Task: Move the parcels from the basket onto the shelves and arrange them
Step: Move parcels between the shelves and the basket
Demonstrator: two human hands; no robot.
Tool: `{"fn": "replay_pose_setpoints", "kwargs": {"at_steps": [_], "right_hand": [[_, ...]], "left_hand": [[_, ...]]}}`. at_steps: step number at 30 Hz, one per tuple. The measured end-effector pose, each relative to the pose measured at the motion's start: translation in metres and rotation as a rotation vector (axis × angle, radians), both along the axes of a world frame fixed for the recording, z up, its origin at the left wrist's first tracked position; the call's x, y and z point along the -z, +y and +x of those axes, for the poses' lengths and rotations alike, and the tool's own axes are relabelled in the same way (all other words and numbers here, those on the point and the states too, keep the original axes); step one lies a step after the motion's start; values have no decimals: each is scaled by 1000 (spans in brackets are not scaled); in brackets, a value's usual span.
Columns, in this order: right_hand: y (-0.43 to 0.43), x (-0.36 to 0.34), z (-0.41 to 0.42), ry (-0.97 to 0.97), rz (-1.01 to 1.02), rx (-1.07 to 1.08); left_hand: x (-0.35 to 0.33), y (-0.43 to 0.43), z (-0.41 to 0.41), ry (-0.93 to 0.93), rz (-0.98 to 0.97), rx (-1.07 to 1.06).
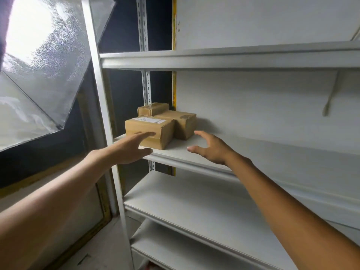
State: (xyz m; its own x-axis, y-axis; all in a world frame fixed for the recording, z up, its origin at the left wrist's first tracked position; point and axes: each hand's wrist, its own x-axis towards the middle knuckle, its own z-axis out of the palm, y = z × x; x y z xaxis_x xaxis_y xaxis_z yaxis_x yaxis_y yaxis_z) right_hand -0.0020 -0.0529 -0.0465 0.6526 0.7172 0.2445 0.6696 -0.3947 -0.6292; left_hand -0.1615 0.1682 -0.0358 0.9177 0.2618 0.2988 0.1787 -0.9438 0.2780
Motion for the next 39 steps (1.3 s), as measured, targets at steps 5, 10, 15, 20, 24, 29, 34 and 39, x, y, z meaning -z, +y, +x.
{"fn": "replay_pose_setpoints", "kwargs": {"at_steps": [5,10,15,20,24,29,34,39], "right_hand": [[43,-5,48,0,14,-56],[88,-4,83,24,63,-130],[132,3,101,39,52,-175],[169,2,118,8,41,-150],[197,3,124,-66,24,-78],[231,23,124,-190,-78,-17],[241,58,116,-98,189,5],[243,60,110,-104,257,27]], "left_hand": [[-15,39,11,12,35,-81],[-16,72,22,-23,30,-163],[-5,108,39,-2,-45,-205],[2,153,65,6,-42,-196],[6,196,97,20,-15,-142],[25,243,130,12,-113,44],[50,264,134,-124,-391,215],[52,264,135,-183,-449,245]]}}
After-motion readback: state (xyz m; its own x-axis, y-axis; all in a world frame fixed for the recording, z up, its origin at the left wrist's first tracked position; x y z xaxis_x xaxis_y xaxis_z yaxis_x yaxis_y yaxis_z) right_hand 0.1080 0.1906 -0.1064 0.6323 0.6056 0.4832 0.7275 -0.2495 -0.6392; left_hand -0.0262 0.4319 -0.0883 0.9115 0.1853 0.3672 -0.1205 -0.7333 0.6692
